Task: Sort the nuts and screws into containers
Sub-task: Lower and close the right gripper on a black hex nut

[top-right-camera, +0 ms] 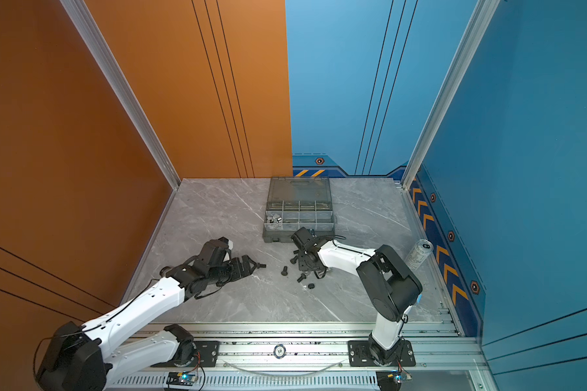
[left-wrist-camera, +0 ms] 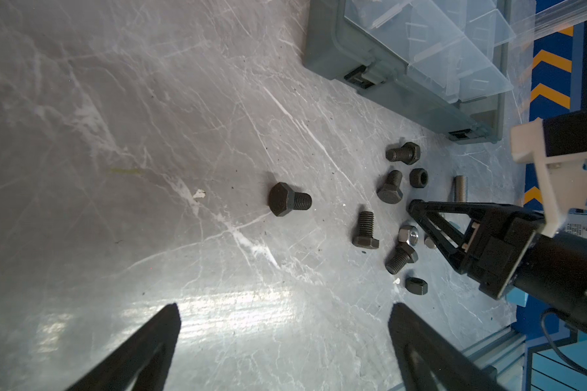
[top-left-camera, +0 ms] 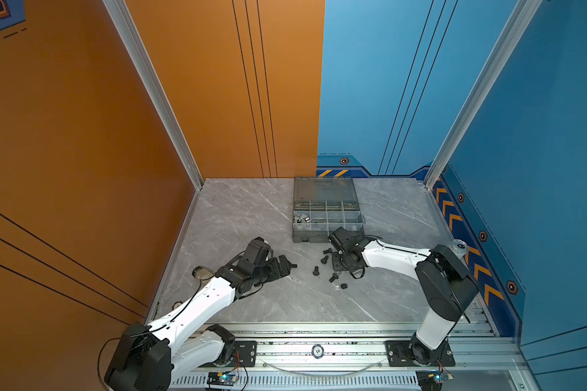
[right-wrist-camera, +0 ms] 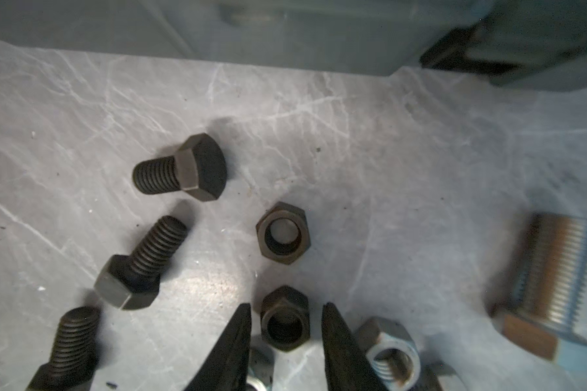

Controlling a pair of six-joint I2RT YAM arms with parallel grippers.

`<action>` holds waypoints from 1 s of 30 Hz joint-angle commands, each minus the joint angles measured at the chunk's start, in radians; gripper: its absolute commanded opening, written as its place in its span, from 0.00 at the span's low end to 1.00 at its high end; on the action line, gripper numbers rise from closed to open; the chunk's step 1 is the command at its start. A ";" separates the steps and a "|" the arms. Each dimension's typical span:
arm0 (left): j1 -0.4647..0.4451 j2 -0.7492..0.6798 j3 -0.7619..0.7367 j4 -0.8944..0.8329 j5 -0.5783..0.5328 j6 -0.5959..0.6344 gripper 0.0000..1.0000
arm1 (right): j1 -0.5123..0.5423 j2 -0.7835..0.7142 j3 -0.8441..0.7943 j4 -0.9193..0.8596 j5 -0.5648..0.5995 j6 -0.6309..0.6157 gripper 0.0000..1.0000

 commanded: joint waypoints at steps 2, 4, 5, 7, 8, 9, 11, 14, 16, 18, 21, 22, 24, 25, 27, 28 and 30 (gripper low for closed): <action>0.006 0.014 0.029 -0.008 0.022 -0.006 0.98 | 0.003 0.019 0.029 -0.032 0.018 -0.010 0.37; 0.006 0.017 0.025 -0.001 0.028 -0.008 0.98 | 0.003 0.026 0.030 -0.030 0.018 -0.012 0.36; 0.006 0.019 0.023 0.005 0.034 -0.007 0.98 | 0.003 0.030 0.029 -0.029 0.018 -0.012 0.36; 0.006 0.020 0.021 0.017 0.044 -0.010 0.98 | 0.003 0.037 0.029 -0.025 0.015 -0.013 0.35; 0.006 0.021 0.020 0.022 0.050 -0.010 0.98 | 0.003 0.041 0.028 -0.022 0.014 -0.013 0.34; 0.005 0.023 0.019 0.025 0.054 -0.011 0.98 | 0.003 0.043 0.029 -0.022 0.014 -0.012 0.33; 0.008 0.025 0.016 0.040 0.068 -0.012 0.98 | 0.003 0.047 0.030 -0.020 0.006 -0.016 0.31; 0.008 0.032 0.007 0.071 0.091 -0.021 0.98 | 0.003 0.048 0.029 -0.017 0.005 -0.016 0.30; 0.009 0.037 0.003 0.088 0.104 -0.025 0.98 | 0.003 0.047 0.028 -0.014 0.003 -0.016 0.28; 0.009 0.043 0.001 0.097 0.111 -0.028 0.98 | 0.003 0.050 0.025 -0.013 0.001 -0.018 0.25; 0.010 0.043 0.001 0.098 0.113 -0.030 0.98 | 0.003 0.052 0.025 -0.009 -0.005 -0.018 0.17; 0.010 0.043 0.000 0.097 0.112 -0.030 0.98 | 0.003 0.052 0.022 -0.009 -0.006 -0.020 0.14; 0.010 0.043 -0.002 0.097 0.110 -0.030 0.98 | 0.003 0.049 0.023 -0.008 -0.009 -0.022 0.08; 0.010 0.042 -0.002 0.096 0.111 -0.030 0.98 | 0.003 0.046 0.021 -0.007 -0.009 -0.021 0.05; 0.010 0.042 -0.003 0.097 0.110 -0.031 0.98 | 0.002 0.034 0.023 -0.006 -0.013 -0.025 0.00; 0.011 0.042 -0.003 0.100 0.114 -0.031 0.98 | 0.000 0.024 0.024 -0.005 -0.014 -0.029 0.00; 0.010 0.042 -0.005 0.110 0.122 -0.034 0.98 | -0.001 0.000 0.032 -0.007 -0.023 -0.045 0.00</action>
